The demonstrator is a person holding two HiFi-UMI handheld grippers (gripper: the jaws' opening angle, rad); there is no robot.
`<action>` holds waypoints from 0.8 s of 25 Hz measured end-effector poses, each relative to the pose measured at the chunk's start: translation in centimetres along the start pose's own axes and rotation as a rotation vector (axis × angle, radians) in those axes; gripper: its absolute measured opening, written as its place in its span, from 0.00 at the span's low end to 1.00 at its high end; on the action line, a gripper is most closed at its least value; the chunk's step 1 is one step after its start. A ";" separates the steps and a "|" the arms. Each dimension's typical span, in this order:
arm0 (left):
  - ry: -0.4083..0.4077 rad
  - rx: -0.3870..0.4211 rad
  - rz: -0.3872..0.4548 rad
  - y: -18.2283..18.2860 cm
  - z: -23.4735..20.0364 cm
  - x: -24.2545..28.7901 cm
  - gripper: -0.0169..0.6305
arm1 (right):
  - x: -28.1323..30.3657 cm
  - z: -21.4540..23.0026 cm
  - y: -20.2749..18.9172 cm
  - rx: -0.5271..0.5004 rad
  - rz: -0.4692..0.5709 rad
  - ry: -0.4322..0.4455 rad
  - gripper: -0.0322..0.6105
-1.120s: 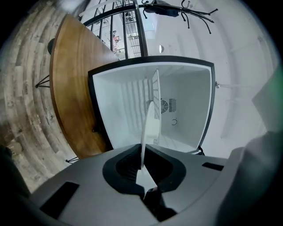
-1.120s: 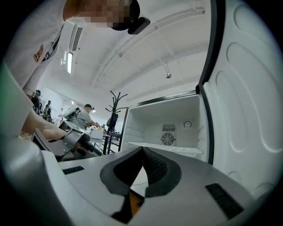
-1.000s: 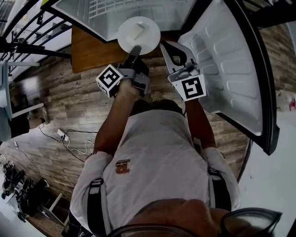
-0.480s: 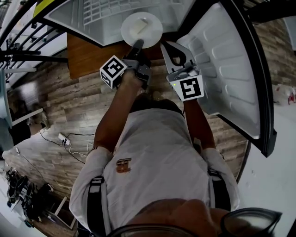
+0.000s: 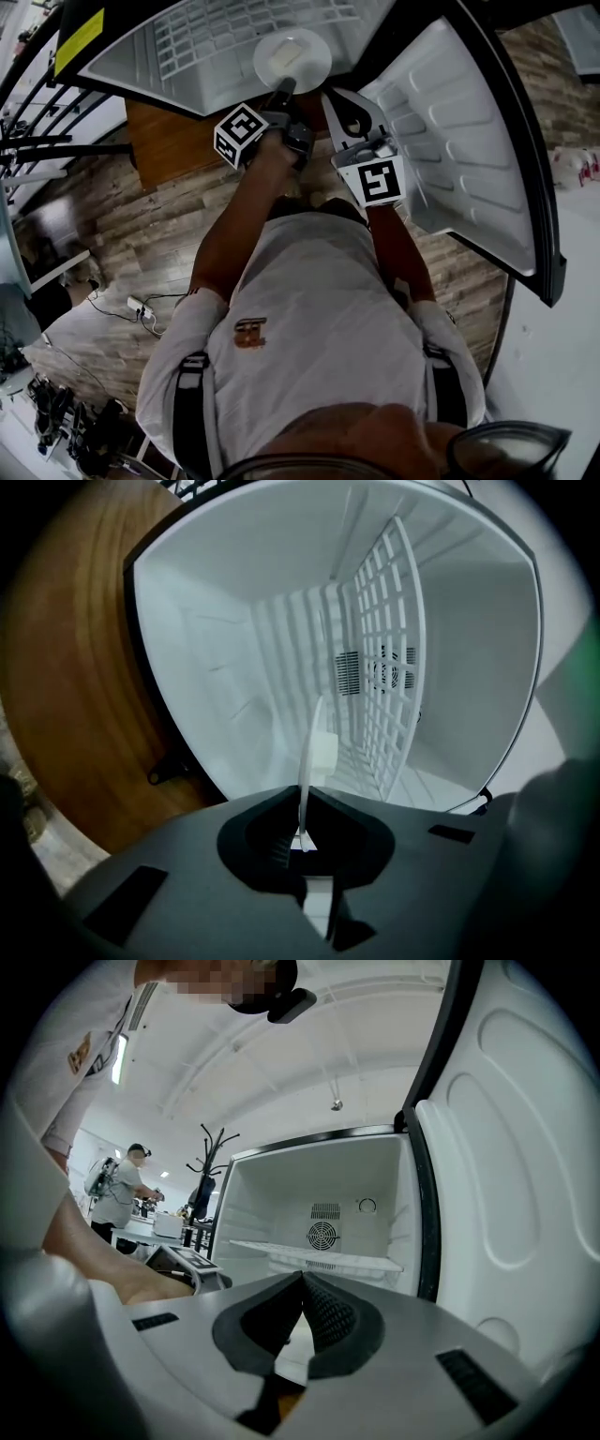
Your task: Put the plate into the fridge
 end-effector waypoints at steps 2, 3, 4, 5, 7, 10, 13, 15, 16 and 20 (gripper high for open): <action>0.005 0.004 -0.019 0.5 -0.4 0.9 0.07 | 0.7 -0.2 -0.4 0.001 -0.020 -0.029 0.10; 0.007 0.006 -0.028 0.7 -0.5 1.3 0.07 | 1.0 -0.3 -0.6 0.003 -0.025 -0.045 0.10; 0.008 0.009 -0.038 0.9 -0.7 1.8 0.07 | 1.3 -0.4 -0.7 0.006 -0.028 -0.059 0.10; 0.010 0.010 -0.049 1.0 -0.9 2.2 0.07 | 1.5 -0.5 -0.8 0.010 -0.030 -0.071 0.10; 0.014 0.007 -0.072 1.3 -1.3 3.1 0.07 | 1.8 -0.7 -0.9 0.012 -0.033 -0.088 0.10; 0.027 0.000 -0.100 1.8 -1.9 4.3 0.07 | 2.1 -0.8 -0.8 0.010 -0.034 -0.108 0.10; 0.042 -0.014 -0.113 2.2 -2.4 5.3 0.07 | 2.3 -0.8 -0.7 0.006 -0.033 -0.127 0.10; 0.052 -0.017 -0.116 2.5 -2.7 6.0 0.07 | 2.4 -0.8 -0.6 0.003 -0.031 -0.134 0.10; 0.057 -0.017 -0.116 2.7 -2.9 6.4 0.07 | 2.4 -0.8 -0.6 0.004 -0.032 -0.134 0.10; 0.079 -0.023 -0.115 2.8 -3.5 8.0 0.07 | 2.4 -0.9 -0.6 -0.001 -0.033 -0.115 0.10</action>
Point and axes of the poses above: the fingertips, and each gripper's own axes: x forward along the fingers, z to its right, y out of its top, the point moved 6 cm from there along -x, backward along the fingers, and after that the axes turned 6 degrees about -y, right-handed, at the moved point
